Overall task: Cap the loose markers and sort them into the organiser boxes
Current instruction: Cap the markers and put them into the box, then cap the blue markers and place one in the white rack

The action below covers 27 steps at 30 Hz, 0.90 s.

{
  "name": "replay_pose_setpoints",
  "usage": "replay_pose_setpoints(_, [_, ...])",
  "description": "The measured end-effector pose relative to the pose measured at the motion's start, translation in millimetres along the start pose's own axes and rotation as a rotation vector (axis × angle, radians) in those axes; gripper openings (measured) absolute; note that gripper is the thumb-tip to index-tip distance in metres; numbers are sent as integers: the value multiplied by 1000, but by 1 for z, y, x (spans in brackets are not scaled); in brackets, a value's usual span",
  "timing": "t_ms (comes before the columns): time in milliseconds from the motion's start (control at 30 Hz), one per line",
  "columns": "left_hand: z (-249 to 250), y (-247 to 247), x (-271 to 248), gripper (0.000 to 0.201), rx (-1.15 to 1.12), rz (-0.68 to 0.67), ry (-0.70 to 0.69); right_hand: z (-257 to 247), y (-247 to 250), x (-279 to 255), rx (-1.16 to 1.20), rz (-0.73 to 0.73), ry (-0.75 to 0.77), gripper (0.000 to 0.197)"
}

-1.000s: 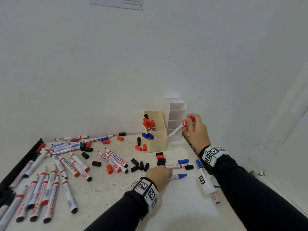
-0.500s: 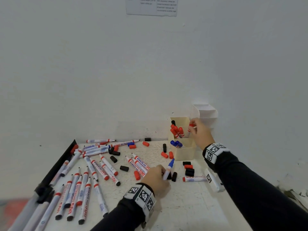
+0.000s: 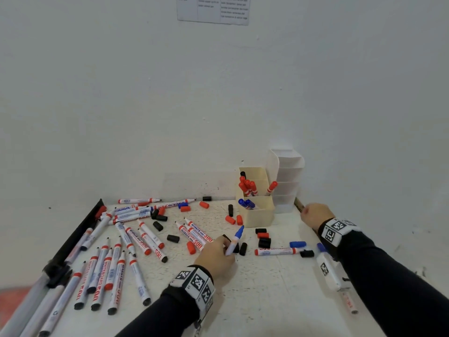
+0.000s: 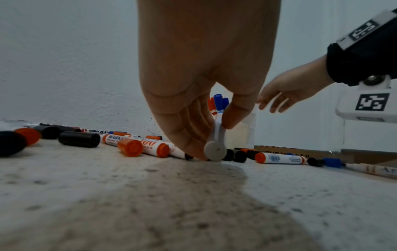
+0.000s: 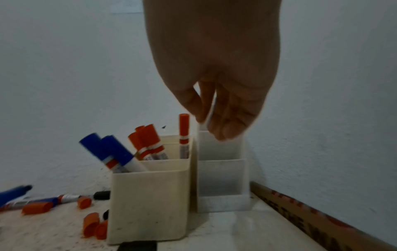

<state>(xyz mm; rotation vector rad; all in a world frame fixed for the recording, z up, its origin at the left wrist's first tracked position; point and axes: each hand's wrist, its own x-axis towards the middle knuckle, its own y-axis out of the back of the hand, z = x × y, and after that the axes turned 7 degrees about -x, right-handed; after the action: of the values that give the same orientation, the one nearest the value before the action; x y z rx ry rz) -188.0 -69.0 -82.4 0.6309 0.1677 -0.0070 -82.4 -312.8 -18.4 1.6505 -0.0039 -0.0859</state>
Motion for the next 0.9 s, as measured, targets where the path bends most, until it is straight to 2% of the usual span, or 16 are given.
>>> replay_pose_setpoints(67, [0,-7,0,23,-4,23,-20,16,-11,-9,-137,-116,-12,35])
replay_pose_setpoints(167, [1,-16,1,23,-21,64,-49,29,-27,-21,-131,-190,-2,41])
replay_pose_setpoints(433, [0,-18,1,21,-64,101,-49,31,-52,-23,-7,-72,-77,31])
replay_pose_setpoints(633, [-3,-14,-1,20,-21,113,-65,28,-48,-17,119,-95,-126,48])
replay_pose_setpoints(700, [-4,-14,-2,20,-19,111,-73,24,-44,-16,211,-50,-73,40])
replay_pose_setpoints(800, [-1,-14,-4,22,1,103,-96,13,-37,-21,414,106,112,21])
replay_pose_setpoints(900, [3,-14,-6,24,23,83,-115,-8,-27,-38,491,95,301,14])
